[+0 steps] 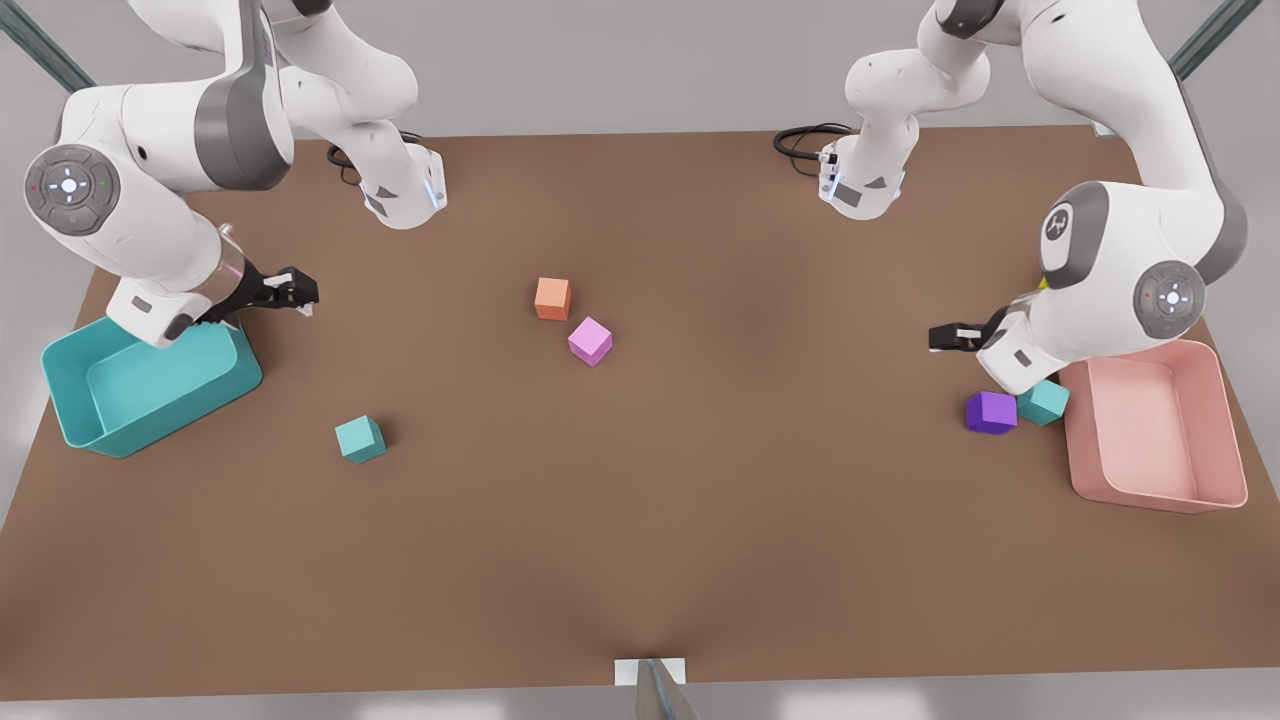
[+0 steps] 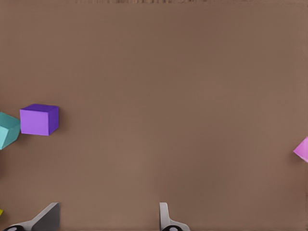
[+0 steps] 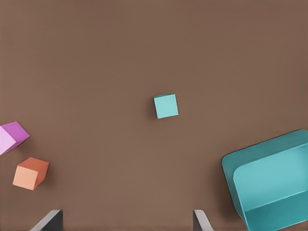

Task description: Stack the two blue cubes on top of each other

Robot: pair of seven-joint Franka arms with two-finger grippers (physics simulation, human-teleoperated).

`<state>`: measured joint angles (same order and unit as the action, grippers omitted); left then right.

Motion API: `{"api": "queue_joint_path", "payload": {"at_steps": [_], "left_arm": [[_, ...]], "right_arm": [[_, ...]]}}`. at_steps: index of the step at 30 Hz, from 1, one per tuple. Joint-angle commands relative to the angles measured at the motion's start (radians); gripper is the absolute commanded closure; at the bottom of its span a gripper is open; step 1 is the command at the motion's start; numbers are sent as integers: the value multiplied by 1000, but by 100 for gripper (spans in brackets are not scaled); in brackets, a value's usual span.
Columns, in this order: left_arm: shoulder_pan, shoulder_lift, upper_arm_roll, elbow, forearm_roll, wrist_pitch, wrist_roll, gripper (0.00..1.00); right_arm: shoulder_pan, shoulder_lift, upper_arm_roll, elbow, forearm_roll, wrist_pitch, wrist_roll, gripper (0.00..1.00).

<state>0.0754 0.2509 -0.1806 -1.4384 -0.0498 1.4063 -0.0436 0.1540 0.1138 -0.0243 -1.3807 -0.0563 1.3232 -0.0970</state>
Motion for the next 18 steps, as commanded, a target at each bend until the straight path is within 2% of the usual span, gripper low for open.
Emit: {"api": "queue_joint_path", "payload": {"at_steps": [1, 3, 5, 9, 10, 13, 18], "left_arm": [[0, -1, 0, 3, -1, 2, -15, 0], [1, 1, 0, 1, -2, 2, -13, 0], [-17, 1, -5, 1, 1, -1, -16, 0], [-14, 17, -4, -10, 2, -47, -18, 0], [-16, 16, -4, -10, 2, -52, -18, 0], [-19, 14, -5, -10, 2, -61, -25, 0], [-17, 18, -5, -10, 2, -63, -25, 0]], "right_arm": [[1, 3, 0, 2, 1, -1, -23, 0], [1, 23, 1, 12, -4, -1, -27, 0], [3, 159, 4, 58, -31, 17, -29, 0], [-13, 369, 4, -11, -56, 359, -44, 0], [-22, 392, 4, -14, -56, 378, -95, 0], [-36, 371, 6, -184, -50, 628, -139, 0], [-76, 435, 6, -218, -33, 676, -285, 0]]}}
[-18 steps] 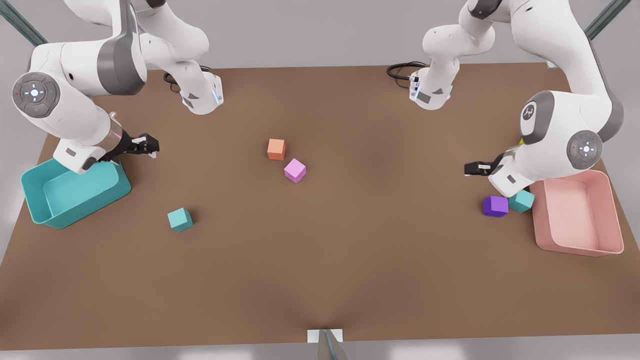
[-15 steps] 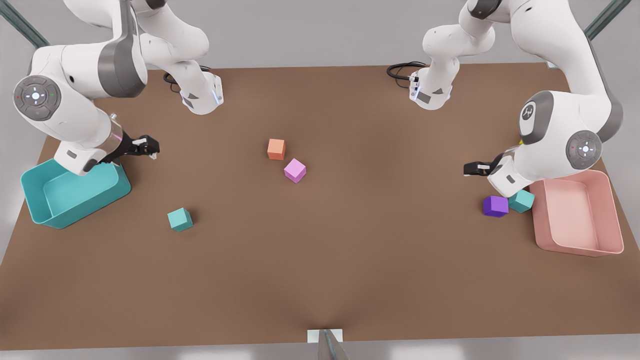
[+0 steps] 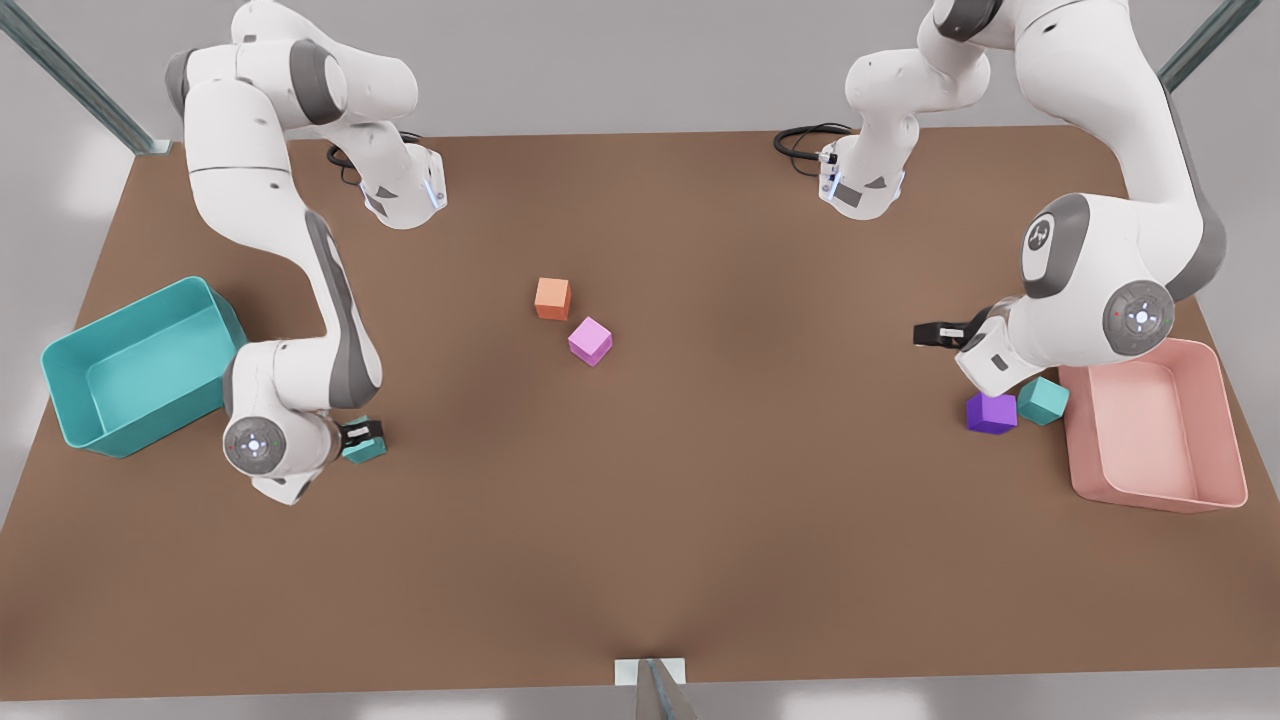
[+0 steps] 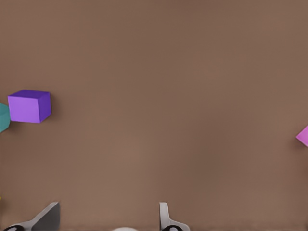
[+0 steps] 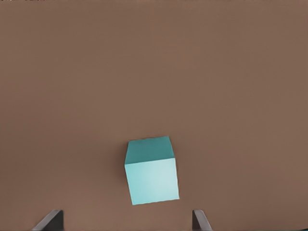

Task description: Stack the two blue cubes on top of each other

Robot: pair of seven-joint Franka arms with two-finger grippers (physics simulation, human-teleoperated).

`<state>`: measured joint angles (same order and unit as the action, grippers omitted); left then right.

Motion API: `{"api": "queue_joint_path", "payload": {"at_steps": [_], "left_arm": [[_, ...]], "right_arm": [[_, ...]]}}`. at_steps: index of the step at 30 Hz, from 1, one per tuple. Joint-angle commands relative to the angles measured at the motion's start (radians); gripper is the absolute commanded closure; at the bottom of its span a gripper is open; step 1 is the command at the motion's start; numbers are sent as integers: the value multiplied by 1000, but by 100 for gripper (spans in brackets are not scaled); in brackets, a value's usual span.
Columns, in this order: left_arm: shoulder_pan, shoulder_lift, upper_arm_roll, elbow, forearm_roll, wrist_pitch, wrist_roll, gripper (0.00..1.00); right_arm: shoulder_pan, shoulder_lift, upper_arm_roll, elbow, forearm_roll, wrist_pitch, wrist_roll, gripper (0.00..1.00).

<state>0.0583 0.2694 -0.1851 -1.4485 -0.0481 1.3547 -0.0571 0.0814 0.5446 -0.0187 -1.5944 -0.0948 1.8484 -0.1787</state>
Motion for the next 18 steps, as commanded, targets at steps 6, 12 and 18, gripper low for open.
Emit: {"api": "queue_joint_path", "payload": {"at_steps": [6, 12, 18], "left_arm": [[0, 1, 1, 0, 1, -20, -33, 0], [0, 1, 0, 0, 1, -39, -33, 0], [2, 2, 0, 0, 1, -39, -33, 0]], "right_arm": [[-34, 3, 2, -82, 3, 170, -363, 0], [-52, -11, 6, -194, 4, 279, -383, 0], [-52, -25, 6, -263, 7, 310, -383, 0]]}}
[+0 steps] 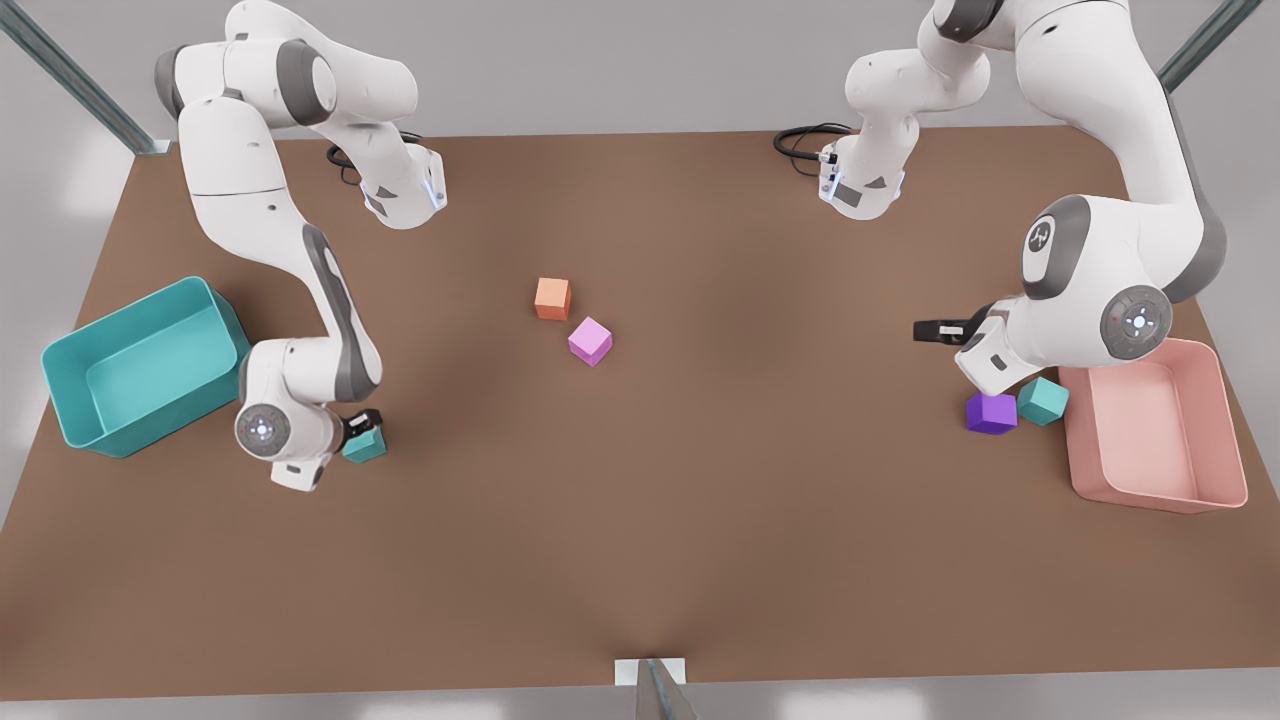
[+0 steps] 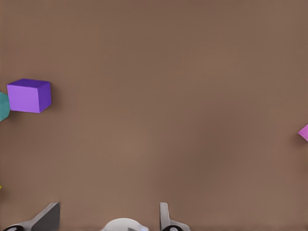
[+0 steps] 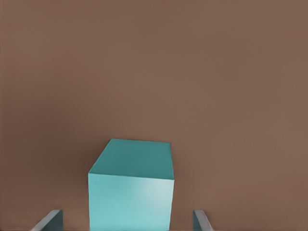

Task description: Stack the two blue cubes on top of each other

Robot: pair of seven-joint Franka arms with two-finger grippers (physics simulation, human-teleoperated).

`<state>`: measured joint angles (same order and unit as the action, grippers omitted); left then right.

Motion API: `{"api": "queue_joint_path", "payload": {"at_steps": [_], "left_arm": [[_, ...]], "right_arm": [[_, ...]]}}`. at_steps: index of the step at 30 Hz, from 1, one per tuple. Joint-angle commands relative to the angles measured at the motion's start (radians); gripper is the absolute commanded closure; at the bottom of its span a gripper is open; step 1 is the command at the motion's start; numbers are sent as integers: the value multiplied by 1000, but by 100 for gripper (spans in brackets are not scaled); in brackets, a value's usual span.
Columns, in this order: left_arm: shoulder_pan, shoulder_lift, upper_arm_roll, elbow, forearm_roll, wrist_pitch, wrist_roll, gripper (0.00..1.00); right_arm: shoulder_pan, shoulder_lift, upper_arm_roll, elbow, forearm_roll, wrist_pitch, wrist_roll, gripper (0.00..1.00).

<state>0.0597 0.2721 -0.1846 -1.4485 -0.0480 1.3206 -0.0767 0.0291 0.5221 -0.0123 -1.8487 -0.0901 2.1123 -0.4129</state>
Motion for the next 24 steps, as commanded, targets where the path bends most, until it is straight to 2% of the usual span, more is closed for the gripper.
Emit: {"api": "queue_joint_path", "payload": {"at_steps": [1, 10, 24], "left_arm": [[0, -1, 0, 0, 0, -7, -14, 0], [0, 3, -1, 0, 0, -11, -14, 0], [0, 4, -1, 0, 0, -9, -14, 0]], "right_arm": [[0, 1, 0, -7, 3, 49, -149, 0], [0, 55, -1, -9, 9, 106, -138, 0], [-12, 38, -8, -101, 10, 155, -124, 0]]}}
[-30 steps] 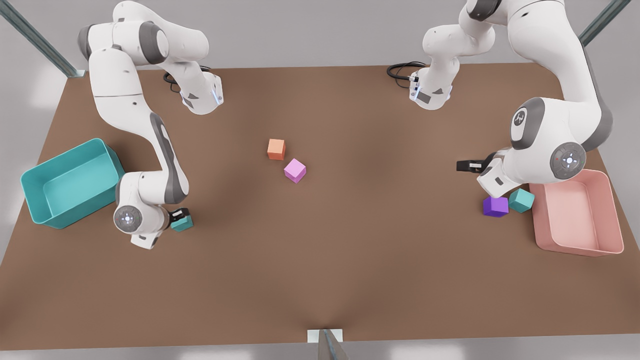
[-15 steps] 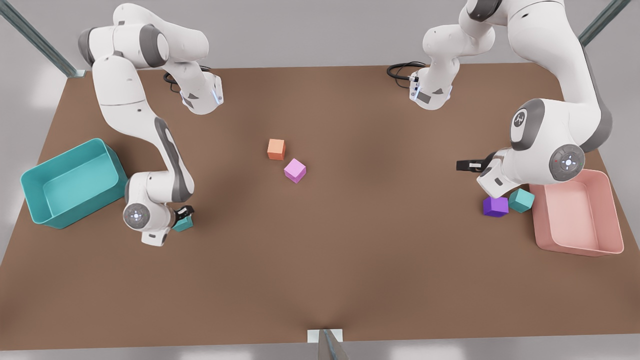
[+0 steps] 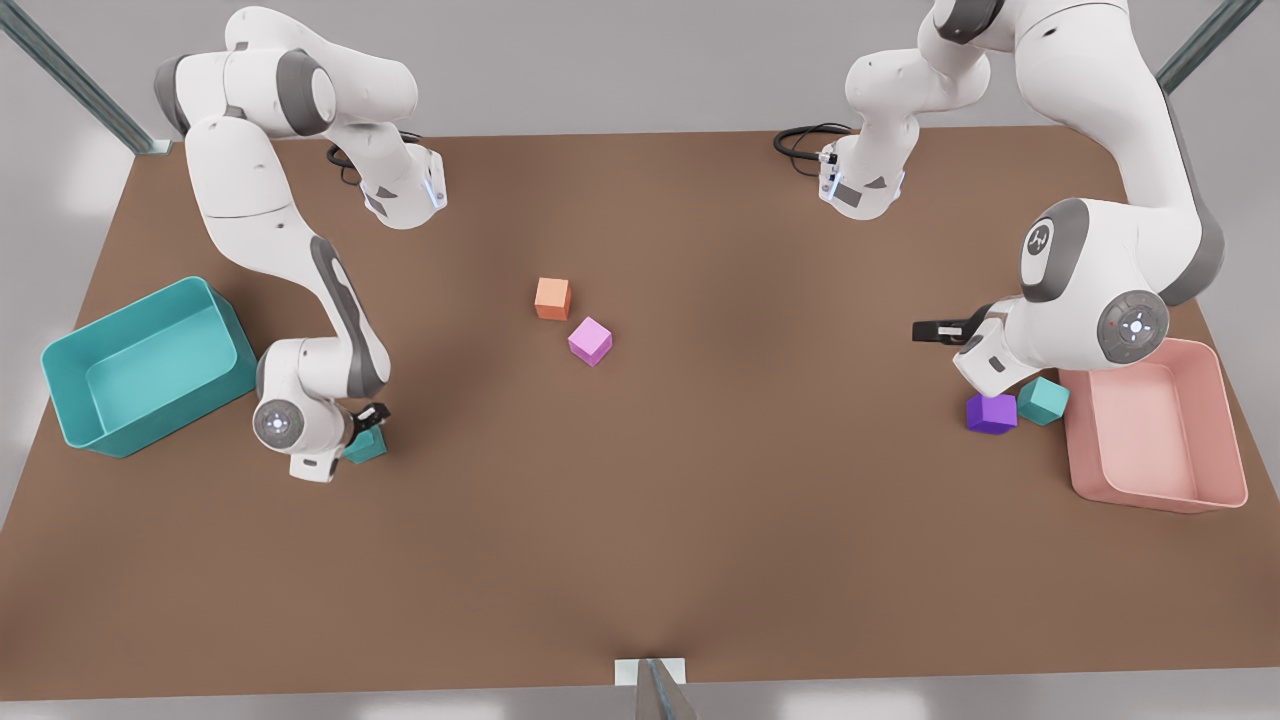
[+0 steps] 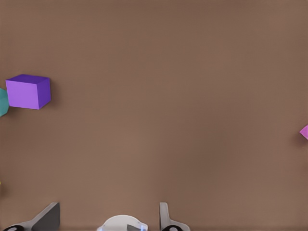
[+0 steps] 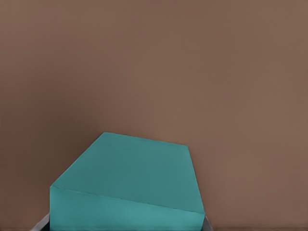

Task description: Stack the two blue cubes on top of each other

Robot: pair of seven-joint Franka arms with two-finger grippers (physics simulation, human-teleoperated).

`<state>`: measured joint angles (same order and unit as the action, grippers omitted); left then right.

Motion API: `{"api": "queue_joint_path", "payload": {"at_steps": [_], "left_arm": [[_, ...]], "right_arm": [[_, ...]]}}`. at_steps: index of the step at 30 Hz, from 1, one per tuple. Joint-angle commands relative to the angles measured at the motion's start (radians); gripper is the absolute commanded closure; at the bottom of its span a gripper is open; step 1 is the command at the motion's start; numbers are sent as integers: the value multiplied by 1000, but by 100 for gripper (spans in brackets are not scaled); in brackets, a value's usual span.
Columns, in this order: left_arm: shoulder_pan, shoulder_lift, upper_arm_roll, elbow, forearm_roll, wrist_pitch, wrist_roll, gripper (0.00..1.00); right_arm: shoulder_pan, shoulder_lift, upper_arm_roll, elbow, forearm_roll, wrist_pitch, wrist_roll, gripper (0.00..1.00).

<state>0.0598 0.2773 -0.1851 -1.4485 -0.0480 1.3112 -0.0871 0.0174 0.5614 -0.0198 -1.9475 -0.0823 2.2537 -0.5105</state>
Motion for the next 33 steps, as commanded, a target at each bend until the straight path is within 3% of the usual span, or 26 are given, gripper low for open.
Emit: {"api": "queue_joint_path", "payload": {"at_steps": [1, 5, 8, 10, 14, 18, 23, 26, 31, 32, 33], "left_arm": [[0, -1, 0, 0, 0, -1, -3, 0], [-2, -1, 0, 2, 0, 0, -3, 0], [-2, -1, 0, 2, 0, -1, -3, 0], [-2, -1, 1, 2, 0, 0, -3, 0], [2, -1, 1, 3, 0, 0, -3, 0], [3, 0, 1, 7, 7, 3, -2, 0], [11, 13, 7, 7, 8, 20, -3, 0], [94, 29, 9, 8, 2, 85, -2, 0], [189, 46, 9, 8, 23, 91, -11, 0], [245, 59, 18, -6, 27, 151, -163, 0], [206, 63, 160, -98, 25, 299, -330, 0]], "right_arm": [[0, 2, 0, -2, 3, 15, -22, 0], [-2, 6, 0, -2, 3, 15, -19, 3], [-2, 9, 0, 1, 3, 10, -11, 28], [-2, -6, 4, 9, 7, -14, -10, 35], [1, -44, 24, 35, 71, -72, -16, 35], [61, -38, 189, 185, 153, -108, 50, 35], [389, 138, 187, 512, 203, -97, 438, 35], [516, 318, 182, 711, 196, -79, 589, 35], [587, 430, 164, 791, 193, -63, 671, 34], [590, 437, 158, 791, 193, -62, 675, 31], [595, 439, 158, 791, 193, -56, 685, 0]]}}
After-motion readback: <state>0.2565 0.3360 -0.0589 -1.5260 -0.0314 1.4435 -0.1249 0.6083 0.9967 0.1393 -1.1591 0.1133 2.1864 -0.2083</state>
